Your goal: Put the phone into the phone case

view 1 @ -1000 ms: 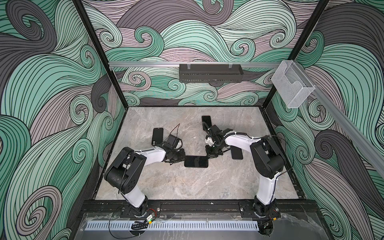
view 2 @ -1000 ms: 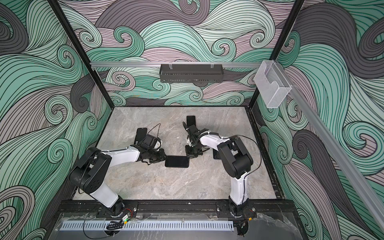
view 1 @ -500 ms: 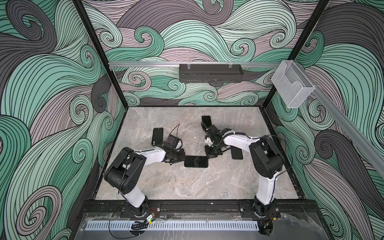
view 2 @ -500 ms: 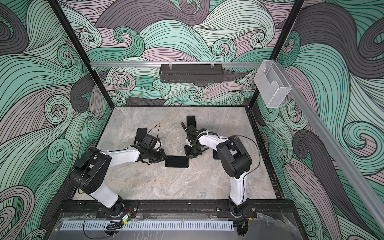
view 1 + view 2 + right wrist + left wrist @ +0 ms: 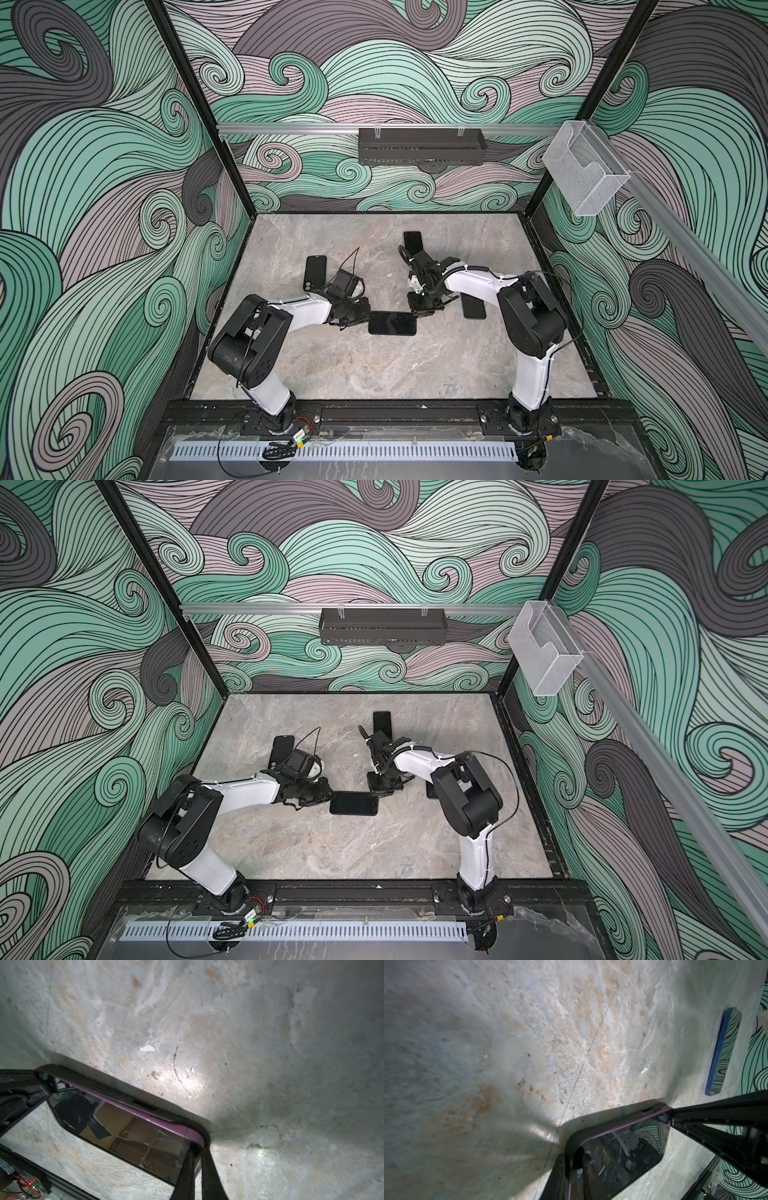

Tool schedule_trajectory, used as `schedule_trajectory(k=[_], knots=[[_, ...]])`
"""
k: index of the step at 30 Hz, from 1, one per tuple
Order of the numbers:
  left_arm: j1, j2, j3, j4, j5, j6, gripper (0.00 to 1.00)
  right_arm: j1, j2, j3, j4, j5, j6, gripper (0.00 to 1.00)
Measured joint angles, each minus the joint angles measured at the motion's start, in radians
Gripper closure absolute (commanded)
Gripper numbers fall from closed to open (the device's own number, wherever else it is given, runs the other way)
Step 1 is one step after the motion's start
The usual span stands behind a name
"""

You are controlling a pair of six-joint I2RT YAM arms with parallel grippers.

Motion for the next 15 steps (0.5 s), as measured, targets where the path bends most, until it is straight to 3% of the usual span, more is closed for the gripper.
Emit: schedule_trajectory(k=[15], knots=[[0.000,-0.002,-0.001,0.000,-0.018,-0.019,0.83,0.036,0.000,0.008,-0.010,0.074,0.000,0.87]])
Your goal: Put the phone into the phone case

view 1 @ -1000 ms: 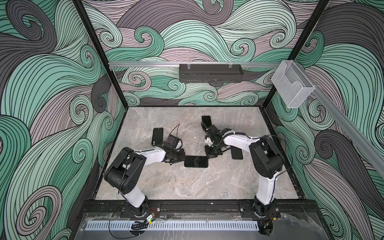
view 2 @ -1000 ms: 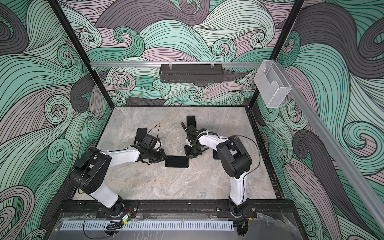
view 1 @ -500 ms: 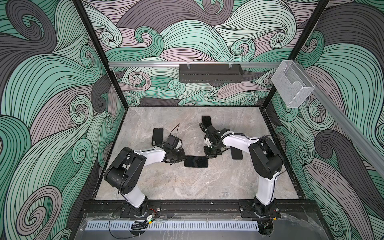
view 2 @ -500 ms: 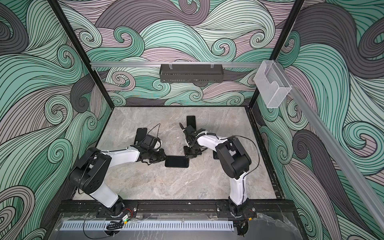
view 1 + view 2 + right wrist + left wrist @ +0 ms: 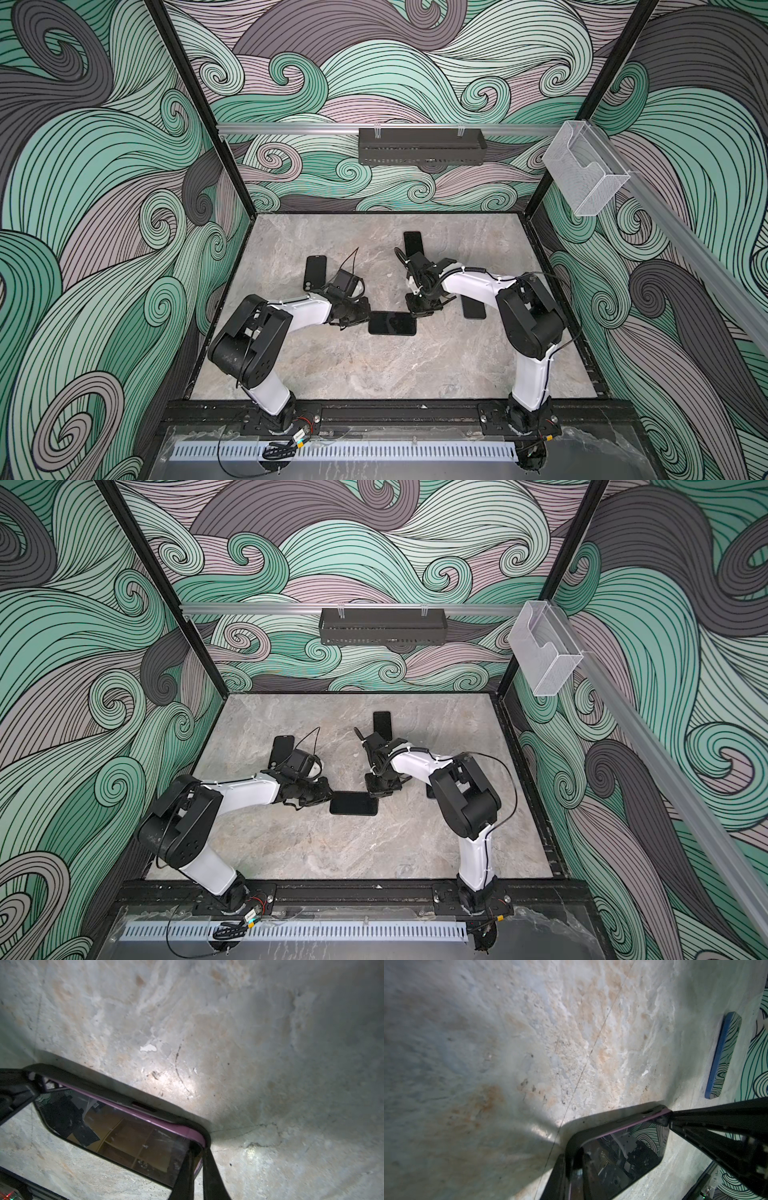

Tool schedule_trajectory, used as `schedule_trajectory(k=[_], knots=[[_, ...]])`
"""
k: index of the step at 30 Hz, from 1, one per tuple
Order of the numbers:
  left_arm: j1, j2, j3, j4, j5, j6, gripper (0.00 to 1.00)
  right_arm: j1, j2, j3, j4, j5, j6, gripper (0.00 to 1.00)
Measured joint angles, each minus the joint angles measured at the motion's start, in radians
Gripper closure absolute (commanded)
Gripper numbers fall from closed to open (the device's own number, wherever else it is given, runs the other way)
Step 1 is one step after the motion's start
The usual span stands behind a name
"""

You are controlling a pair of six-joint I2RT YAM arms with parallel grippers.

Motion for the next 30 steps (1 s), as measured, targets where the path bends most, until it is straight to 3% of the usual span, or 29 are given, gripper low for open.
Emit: schedule_trajectory(k=[18,30], knots=[[-0.002,-0.013,-0.024,0.031,-0.009,-0.019,0.83,0.080,-0.004,0.014,-0.015,0.170,0.000,0.84],[-0.003,-0.019,-0.035,0.043,-0.013,-0.024,0.83,0.096,-0.004,0.015,-0.012,0.192,-0.001,0.78]])
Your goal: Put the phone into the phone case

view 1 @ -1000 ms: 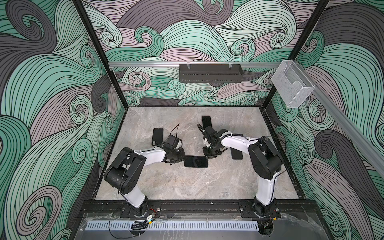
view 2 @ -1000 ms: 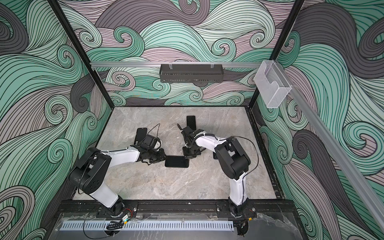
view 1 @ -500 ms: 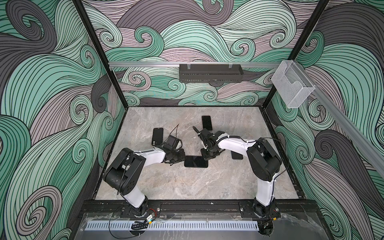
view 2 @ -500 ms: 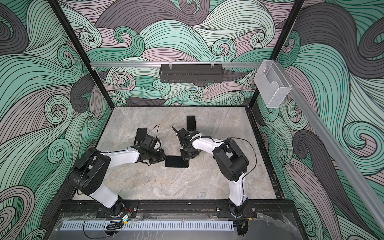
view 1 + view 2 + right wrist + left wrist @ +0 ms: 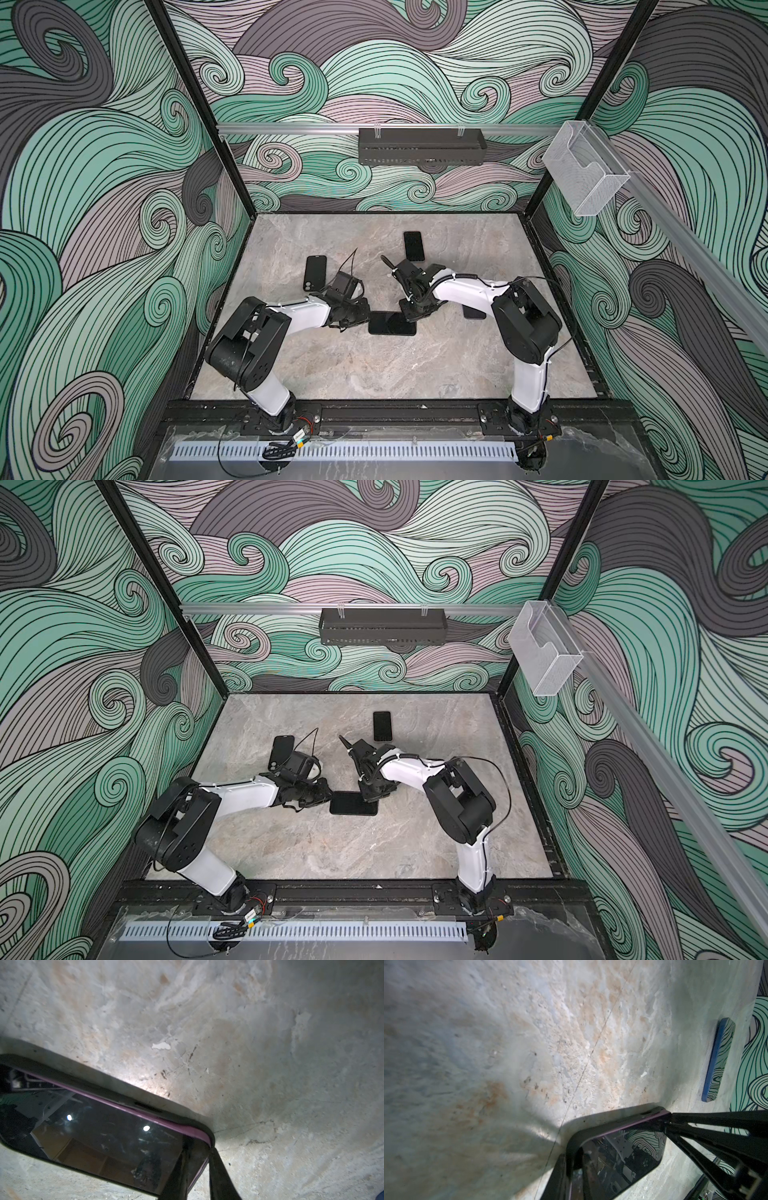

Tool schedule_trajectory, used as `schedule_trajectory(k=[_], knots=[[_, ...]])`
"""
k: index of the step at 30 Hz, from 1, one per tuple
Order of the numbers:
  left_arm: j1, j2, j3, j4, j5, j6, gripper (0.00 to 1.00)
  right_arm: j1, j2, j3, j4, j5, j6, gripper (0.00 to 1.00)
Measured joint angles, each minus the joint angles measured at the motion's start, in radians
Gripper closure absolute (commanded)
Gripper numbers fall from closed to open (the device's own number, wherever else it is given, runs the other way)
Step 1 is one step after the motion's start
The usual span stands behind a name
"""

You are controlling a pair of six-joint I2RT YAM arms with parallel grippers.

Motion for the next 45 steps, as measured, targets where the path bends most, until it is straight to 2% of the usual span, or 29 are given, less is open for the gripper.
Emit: schedule_trajectory(k=[16,28,34,39,45], knots=[[0.000,-0.019,-0.024,0.010,0.000,-0.002,0.83,0.000,-0.005,-0.013,0.015,-0.007,-0.001,0.81],[0.000,-0.033,-0.038,0.003,0.019,0.010,0.82,-0.018,-0.109,-0.142,0.154,-0.055,0.008,0.84],[0.000,-0.035,-0.038,-0.005,0.024,0.013,0.80,-0.057,-0.160,-0.192,0.198,-0.140,0.005,0.83],[0.000,-0.038,-0.038,-0.021,0.024,0.025,0.76,-0.099,-0.195,-0.222,0.144,-0.251,-0.011,0.82],[0.001,-0.038,-0.023,-0.045,0.024,0.039,0.70,-0.169,-0.252,-0.219,0.102,-0.327,-0.038,0.83]])
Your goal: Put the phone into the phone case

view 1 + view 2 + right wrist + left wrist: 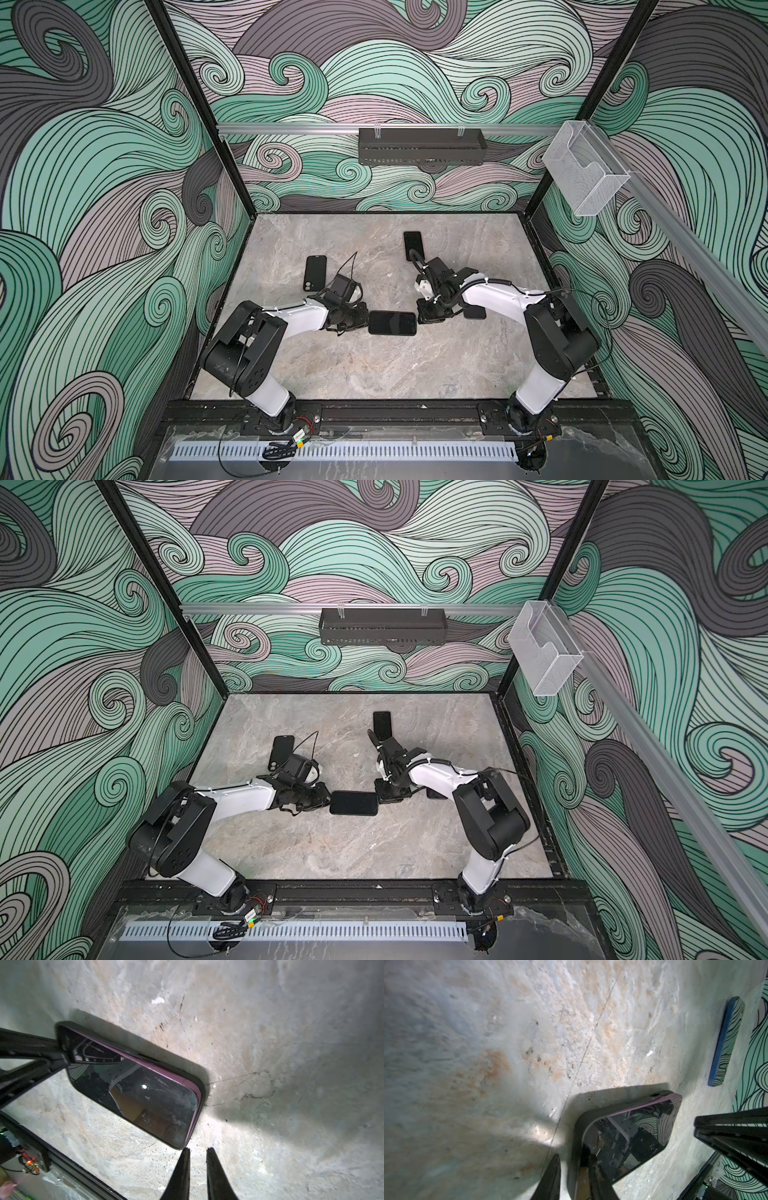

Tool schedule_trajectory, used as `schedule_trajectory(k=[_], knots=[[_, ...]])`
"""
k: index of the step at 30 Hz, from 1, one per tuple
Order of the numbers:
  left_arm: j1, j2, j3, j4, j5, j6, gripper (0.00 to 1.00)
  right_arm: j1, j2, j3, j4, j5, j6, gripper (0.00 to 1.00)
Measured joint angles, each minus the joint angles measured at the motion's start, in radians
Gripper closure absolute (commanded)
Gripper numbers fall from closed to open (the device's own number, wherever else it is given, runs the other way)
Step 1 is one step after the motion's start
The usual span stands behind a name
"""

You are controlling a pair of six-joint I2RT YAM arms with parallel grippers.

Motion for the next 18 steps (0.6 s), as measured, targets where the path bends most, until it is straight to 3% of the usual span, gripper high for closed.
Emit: schedule_trajectory(k=[18], knots=[[0.013,0.029,0.040,-0.040,0.016,0.014,0.81,-0.051,0.126,0.038,0.031,-0.103,-0.026,0.88]])
